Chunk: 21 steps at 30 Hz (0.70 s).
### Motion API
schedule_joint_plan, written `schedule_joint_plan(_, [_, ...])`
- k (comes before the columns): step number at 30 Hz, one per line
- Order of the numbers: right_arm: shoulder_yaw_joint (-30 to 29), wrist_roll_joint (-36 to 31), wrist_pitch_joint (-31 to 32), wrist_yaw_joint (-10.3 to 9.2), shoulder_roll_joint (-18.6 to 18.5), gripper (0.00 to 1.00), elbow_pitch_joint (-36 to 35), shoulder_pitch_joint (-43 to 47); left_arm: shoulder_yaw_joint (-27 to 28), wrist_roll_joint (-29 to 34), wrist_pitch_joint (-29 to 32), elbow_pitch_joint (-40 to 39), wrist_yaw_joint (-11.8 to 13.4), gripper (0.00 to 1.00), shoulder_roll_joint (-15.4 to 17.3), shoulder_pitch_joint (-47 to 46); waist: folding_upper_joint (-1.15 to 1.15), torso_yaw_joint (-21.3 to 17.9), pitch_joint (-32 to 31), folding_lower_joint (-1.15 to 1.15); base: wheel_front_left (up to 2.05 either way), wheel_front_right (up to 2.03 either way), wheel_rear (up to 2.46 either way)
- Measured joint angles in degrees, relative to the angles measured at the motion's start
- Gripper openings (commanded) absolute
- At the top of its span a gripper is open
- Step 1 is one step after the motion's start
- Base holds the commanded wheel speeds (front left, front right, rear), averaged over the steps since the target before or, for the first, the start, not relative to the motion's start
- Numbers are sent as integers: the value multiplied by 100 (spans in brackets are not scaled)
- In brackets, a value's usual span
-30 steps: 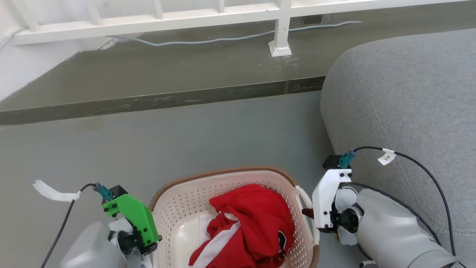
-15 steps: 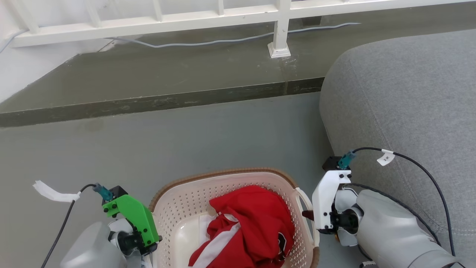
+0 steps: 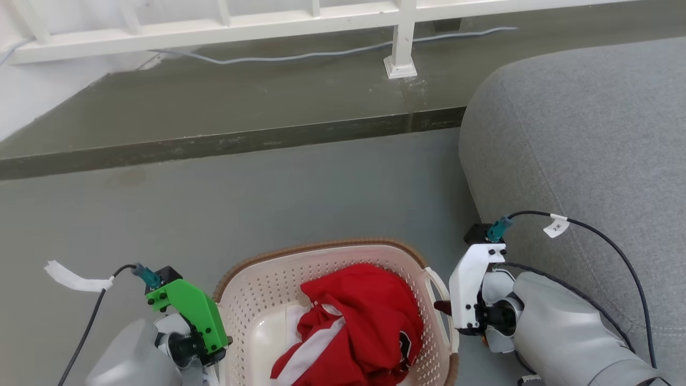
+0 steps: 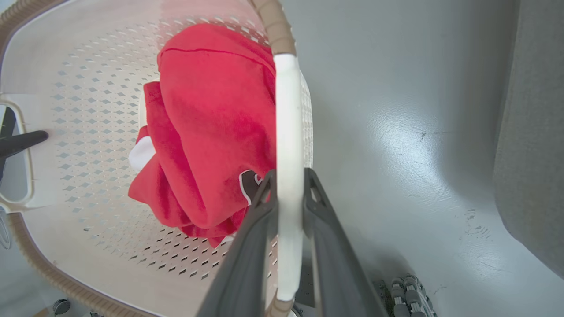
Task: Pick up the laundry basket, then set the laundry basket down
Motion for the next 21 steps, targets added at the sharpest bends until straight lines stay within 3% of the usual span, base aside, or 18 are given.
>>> schedule_joint_plan(21, [21, -56, -823, -76, -42, 0, -230, -380, -133, 236, -756, -261, 0, 0, 94, -517, 0, -35, 1217, 0, 0, 0, 0])
